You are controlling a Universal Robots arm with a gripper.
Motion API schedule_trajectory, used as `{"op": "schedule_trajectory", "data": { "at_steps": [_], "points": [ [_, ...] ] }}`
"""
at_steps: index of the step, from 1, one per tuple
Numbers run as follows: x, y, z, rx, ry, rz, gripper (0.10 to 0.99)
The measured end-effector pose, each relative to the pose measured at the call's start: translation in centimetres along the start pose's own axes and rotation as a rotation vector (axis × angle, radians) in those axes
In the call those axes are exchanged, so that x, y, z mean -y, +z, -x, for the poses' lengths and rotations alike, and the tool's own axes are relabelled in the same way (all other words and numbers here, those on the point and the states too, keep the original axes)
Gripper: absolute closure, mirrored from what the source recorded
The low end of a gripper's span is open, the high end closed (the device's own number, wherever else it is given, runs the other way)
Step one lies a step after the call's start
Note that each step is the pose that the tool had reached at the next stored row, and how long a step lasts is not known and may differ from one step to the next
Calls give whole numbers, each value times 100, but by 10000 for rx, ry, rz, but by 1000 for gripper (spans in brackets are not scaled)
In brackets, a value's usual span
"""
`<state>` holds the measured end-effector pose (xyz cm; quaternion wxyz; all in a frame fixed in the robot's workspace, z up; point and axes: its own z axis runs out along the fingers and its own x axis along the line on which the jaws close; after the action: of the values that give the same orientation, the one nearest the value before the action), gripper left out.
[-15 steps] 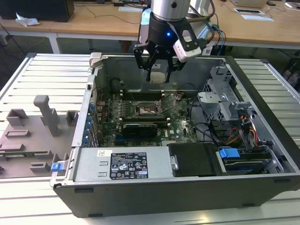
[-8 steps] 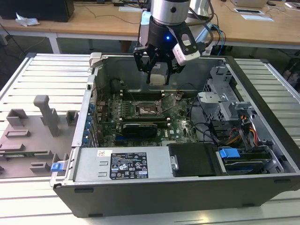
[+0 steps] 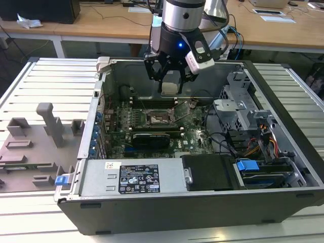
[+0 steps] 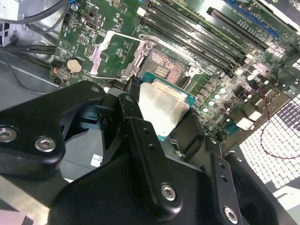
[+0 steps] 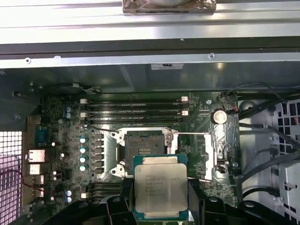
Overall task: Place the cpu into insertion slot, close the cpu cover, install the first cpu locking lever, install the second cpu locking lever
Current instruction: 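Place the cpu into insertion slot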
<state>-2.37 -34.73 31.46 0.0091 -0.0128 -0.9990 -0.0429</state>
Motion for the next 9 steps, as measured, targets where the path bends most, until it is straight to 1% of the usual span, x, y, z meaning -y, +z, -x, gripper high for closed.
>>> {"op": "schedule_trajectory", "data": {
  "at_steps": [2,4,7,9],
  "points": [
    [-27,36,-5,1,1,-32,541],
    [-39,68,-18,2,0,-48,541],
    [-35,106,-73,1,0,-52,541],
    [-32,140,-128,1,1,-52,541]
  ]
}}
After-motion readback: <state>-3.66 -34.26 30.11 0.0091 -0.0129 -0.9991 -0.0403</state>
